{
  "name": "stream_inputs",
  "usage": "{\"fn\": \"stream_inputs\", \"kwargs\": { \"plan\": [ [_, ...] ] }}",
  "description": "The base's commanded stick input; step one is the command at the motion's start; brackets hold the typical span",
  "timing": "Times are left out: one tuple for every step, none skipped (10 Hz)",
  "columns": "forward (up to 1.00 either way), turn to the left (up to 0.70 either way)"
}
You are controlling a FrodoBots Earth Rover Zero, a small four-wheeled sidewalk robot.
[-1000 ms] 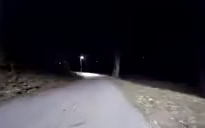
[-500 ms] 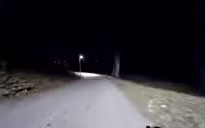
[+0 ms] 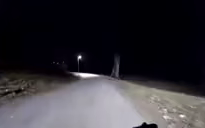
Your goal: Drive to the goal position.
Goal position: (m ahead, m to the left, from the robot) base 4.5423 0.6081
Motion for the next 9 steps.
{"fn": "stream_inputs", "kwargs": {
  "plan": [
    [1.00,0.00],
    [1.00,0.00],
    [1.00,0.00],
    [1.00,0.00],
    [1.00,0.00],
    [1.00,0.00],
    [1.00,0.00],
    [1.00,0.00],
    [1.00,0.00]
  ]
}}
